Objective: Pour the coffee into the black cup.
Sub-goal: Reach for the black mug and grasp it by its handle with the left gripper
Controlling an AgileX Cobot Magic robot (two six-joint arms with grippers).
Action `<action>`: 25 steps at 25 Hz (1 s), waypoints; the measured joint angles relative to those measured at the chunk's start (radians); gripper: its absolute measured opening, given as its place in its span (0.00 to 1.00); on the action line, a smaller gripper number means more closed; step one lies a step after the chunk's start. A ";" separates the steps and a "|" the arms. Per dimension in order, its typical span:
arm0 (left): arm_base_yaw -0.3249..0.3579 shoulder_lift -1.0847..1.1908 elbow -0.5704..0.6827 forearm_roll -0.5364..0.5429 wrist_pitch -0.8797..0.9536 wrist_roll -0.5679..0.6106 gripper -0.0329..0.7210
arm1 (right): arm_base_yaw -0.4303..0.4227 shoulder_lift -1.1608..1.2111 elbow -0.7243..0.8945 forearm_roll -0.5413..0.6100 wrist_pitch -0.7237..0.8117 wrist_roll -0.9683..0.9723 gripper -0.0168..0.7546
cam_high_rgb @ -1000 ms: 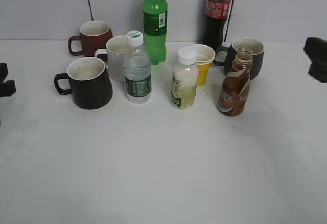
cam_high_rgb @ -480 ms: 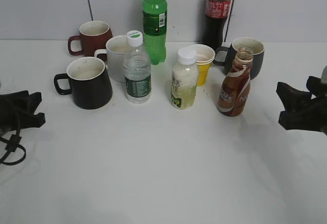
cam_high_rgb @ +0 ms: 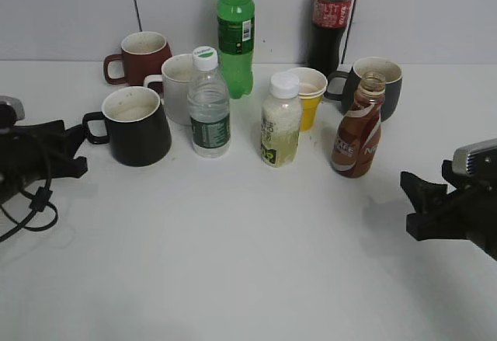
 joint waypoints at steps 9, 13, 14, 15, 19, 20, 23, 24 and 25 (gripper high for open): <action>0.000 0.101 -0.109 0.016 0.001 0.000 0.46 | 0.000 0.005 0.000 0.000 -0.003 0.001 0.62; 0.000 0.132 -0.155 0.017 0.001 0.000 0.46 | 0.000 0.006 0.000 0.000 -0.003 0.001 0.62; 0.000 0.140 -0.170 0.017 0.002 0.000 0.46 | 0.000 0.006 0.000 0.000 -0.003 0.001 0.62; 0.000 0.150 -0.183 0.017 0.002 0.000 0.46 | 0.000 0.006 0.000 0.000 -0.003 0.001 0.62; 0.000 0.199 -0.250 0.023 0.001 0.000 0.46 | 0.000 0.006 0.000 0.000 -0.003 0.001 0.62; 0.000 0.209 -0.265 0.023 0.002 0.000 0.46 | 0.000 0.006 0.000 0.000 -0.003 0.001 0.62; 0.000 0.235 -0.307 0.025 0.003 0.000 0.46 | 0.000 0.006 -0.010 -0.003 -0.003 0.001 0.62; 0.000 0.244 -0.323 0.025 0.002 0.000 0.46 | 0.000 0.006 -0.015 -0.011 -0.003 0.001 0.62; 0.000 0.253 -0.341 0.026 0.002 0.000 0.46 | 0.000 0.006 -0.024 -0.024 -0.003 0.001 0.62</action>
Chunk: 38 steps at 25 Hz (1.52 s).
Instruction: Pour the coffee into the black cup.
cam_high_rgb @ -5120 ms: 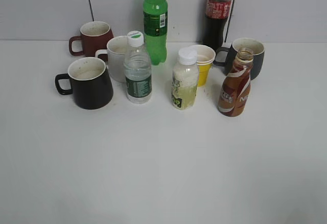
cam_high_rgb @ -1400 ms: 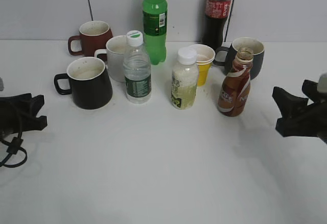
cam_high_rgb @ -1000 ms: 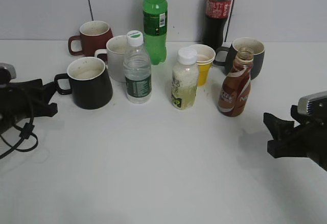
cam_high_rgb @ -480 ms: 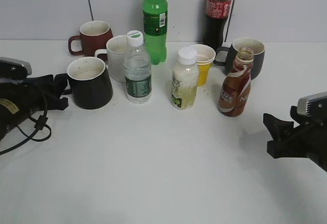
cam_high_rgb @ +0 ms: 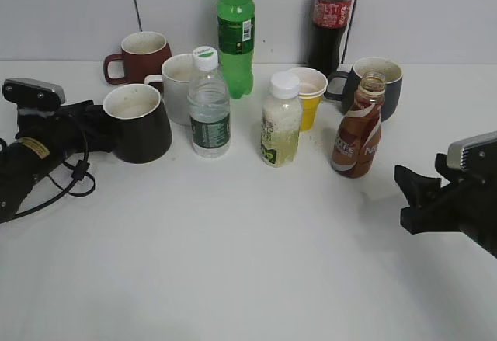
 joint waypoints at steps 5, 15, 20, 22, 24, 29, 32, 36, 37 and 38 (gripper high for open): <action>0.000 0.044 -0.070 0.023 -0.009 0.000 0.42 | 0.000 0.006 -0.042 -0.073 -0.001 0.004 0.65; 0.000 0.054 -0.101 0.050 -0.008 -0.001 0.12 | 0.001 0.141 -0.128 -0.122 -0.001 0.040 0.81; 0.000 -0.007 -0.045 0.049 0.024 0.004 0.12 | 0.001 0.212 -0.219 -0.127 -0.001 0.051 0.82; 0.000 -0.041 -0.020 0.053 0.041 0.009 0.11 | 0.001 0.245 -0.258 -0.126 -0.001 0.052 0.82; 0.000 -0.081 0.006 0.053 0.045 0.011 0.11 | 0.001 0.273 -0.293 -0.126 -0.001 0.052 0.82; 0.000 -0.190 0.100 0.055 0.045 0.011 0.11 | 0.001 0.359 -0.375 -0.125 -0.001 0.054 0.82; 0.000 -0.249 0.161 0.057 0.045 0.011 0.11 | 0.001 0.406 -0.420 -0.125 -0.001 0.060 0.81; -0.018 -0.311 0.241 0.057 0.045 0.008 0.11 | 0.001 0.453 -0.478 -0.124 -0.001 0.089 0.79; -0.027 -0.323 0.257 0.058 0.045 0.007 0.11 | 0.001 0.466 -0.490 -0.124 -0.001 0.092 0.79; -0.038 -0.332 0.267 0.058 0.045 0.007 0.11 | 0.001 0.477 -0.497 -0.124 -0.001 0.098 0.79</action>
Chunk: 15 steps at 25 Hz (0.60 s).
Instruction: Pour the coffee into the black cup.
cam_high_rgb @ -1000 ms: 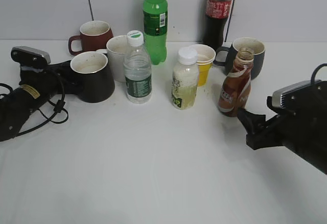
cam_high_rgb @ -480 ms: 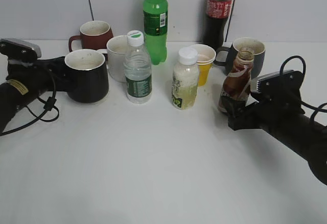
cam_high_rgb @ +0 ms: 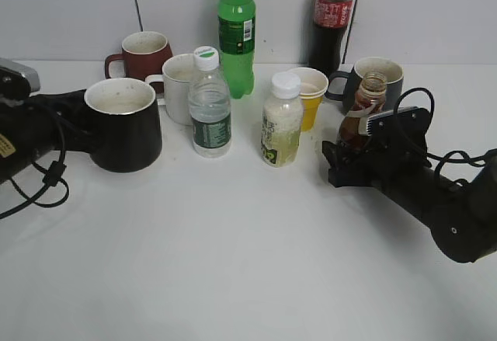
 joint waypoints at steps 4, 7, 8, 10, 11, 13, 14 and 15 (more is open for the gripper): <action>-0.046 -0.024 0.022 0.003 0.000 0.000 0.11 | 0.000 0.008 -0.007 0.010 0.000 0.000 0.68; -0.083 -0.029 0.025 0.029 0.000 0.000 0.11 | 0.000 0.008 -0.007 0.020 0.000 0.000 0.68; -0.093 -0.029 0.025 0.049 0.000 0.000 0.11 | 0.000 0.007 -0.006 0.023 0.000 0.000 0.68; -0.114 -0.029 0.025 0.094 0.000 0.000 0.11 | 0.000 -0.002 0.004 0.024 0.005 0.000 0.68; -0.122 -0.029 0.025 0.117 0.000 0.000 0.11 | 0.000 -0.014 0.013 0.024 0.013 -0.009 0.68; -0.138 -0.029 0.025 0.167 0.000 -0.003 0.11 | 0.000 -0.047 0.037 -0.002 0.032 -0.036 0.68; -0.149 -0.029 0.025 0.183 0.000 -0.008 0.11 | 0.000 -0.063 0.047 -0.021 0.036 -0.054 0.68; -0.160 -0.029 0.025 0.195 0.000 -0.013 0.11 | 0.000 -0.095 0.056 -0.053 0.039 -0.074 0.68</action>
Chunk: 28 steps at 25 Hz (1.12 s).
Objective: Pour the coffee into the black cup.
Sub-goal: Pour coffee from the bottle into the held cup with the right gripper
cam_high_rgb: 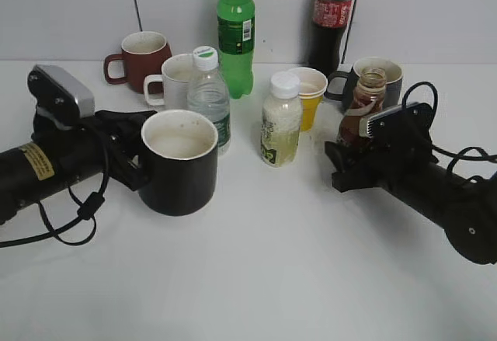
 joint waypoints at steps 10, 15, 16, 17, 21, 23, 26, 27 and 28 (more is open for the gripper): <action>-0.158 0.000 -0.041 0.010 0.002 -0.020 0.11 | 0.063 -0.250 0.014 -0.162 -0.006 -0.348 0.68; -0.210 0.000 -0.081 0.001 0.000 -0.020 0.11 | 0.070 -0.266 0.014 -0.165 -0.006 -0.571 0.68; -0.216 0.000 -0.087 -0.002 0.000 -0.021 0.11 | 0.070 -0.266 0.014 -0.165 -0.006 -0.607 0.68; -0.218 0.002 -0.093 -0.003 0.000 -0.021 0.11 | 0.070 -0.266 0.014 -0.165 -0.006 -0.628 0.68; -0.219 0.038 -0.127 0.017 -0.001 -0.021 0.11 | 0.071 -0.266 0.014 -0.165 -0.006 -0.733 0.68; -0.221 0.054 -0.133 0.025 0.002 -0.021 0.11 | 0.071 -0.266 0.014 -0.163 -0.006 -0.796 0.68; -0.231 0.062 -0.142 0.029 0.006 -0.021 0.11 | 0.071 -0.266 0.014 -0.151 -0.006 -0.872 0.68; -0.239 0.062 -0.146 0.029 0.006 -0.021 0.11 | 0.071 -0.266 0.014 -0.146 -0.006 -0.912 0.68; -0.248 0.062 -0.148 0.029 0.006 -0.021 0.11 | 0.071 -0.266 0.014 -0.143 -0.006 -0.938 0.68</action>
